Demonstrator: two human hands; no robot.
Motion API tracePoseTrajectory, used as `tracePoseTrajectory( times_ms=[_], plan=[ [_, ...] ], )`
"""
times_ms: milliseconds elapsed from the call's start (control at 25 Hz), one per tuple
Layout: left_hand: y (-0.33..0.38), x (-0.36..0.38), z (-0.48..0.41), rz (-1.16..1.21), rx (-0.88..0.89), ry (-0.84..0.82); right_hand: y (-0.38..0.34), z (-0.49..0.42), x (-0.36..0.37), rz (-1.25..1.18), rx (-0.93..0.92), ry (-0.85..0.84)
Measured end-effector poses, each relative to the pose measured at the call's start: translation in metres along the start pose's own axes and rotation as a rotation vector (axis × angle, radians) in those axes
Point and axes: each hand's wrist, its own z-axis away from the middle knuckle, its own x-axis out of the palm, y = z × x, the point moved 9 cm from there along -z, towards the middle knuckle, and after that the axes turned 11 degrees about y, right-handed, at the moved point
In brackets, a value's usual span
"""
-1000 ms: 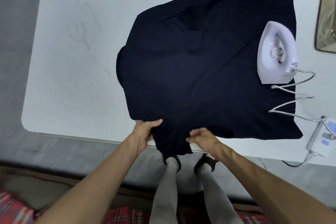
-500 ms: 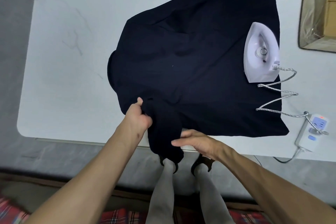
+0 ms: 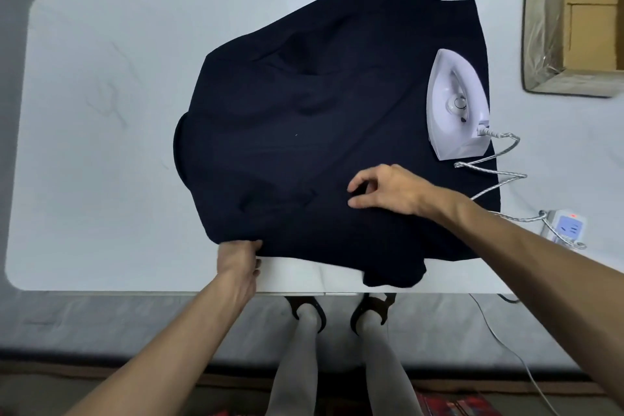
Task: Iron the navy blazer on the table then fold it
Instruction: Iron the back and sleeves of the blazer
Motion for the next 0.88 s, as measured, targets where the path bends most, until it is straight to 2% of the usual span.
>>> tracePoseTrajectory(
  times_ms=[40,80,120,160,200,240,280,320,400,520,600,680,720,800,880],
  plan=[
    [0.016,-0.015,-0.009,-0.157,0.201,0.160,0.009,0.002,0.010,0.018,0.007,-0.016],
    [0.045,-0.021,-0.006,-0.304,0.475,0.293,0.016,0.005,0.017,0.009,0.017,-0.008],
    [0.079,-0.009,0.010,-0.420,0.811,0.315,0.019,0.006,0.021,-0.015,0.019,0.004],
    [0.100,0.023,0.029,-0.529,1.095,0.150,0.019,0.005,0.023,-0.049,0.018,0.017],
    [0.106,0.062,0.048,-0.620,1.259,-0.132,0.018,0.002,0.023,-0.105,0.015,0.040],
    [0.101,0.099,0.063,-0.708,1.243,-0.453,0.014,0.001,0.021,-0.165,0.011,0.058],
    [0.091,0.124,0.072,-0.781,1.099,-0.714,0.012,0.001,0.020,-0.228,0.010,0.064],
    [0.084,0.140,0.079,-0.847,0.961,-0.887,0.012,0.003,0.019,-0.291,0.018,0.059],
    [0.081,0.151,0.085,-0.907,0.834,-1.025,0.025,0.012,0.020,-0.424,0.072,-0.003],
    [0.093,0.142,0.076,-0.653,0.791,-0.948,0.062,0.038,0.040,-0.557,0.194,-0.227],
    [0.091,0.131,0.072,-0.522,0.785,-0.892,0.078,0.058,0.056,-0.505,0.252,-0.353],
    [0.082,0.125,0.072,-0.454,0.803,-0.901,0.080,0.069,0.053,-0.447,0.250,-0.411],
    [0.080,0.124,0.070,-0.439,0.849,-0.888,0.077,0.071,0.042,-0.452,0.245,-0.386],
    [0.081,0.123,0.067,-0.506,1.071,-0.767,0.072,0.062,0.002,-0.413,0.219,-0.163],
    [0.079,0.127,0.069,-0.723,1.406,-0.522,0.084,0.051,-0.027,-0.068,0.200,0.072]
  ],
)
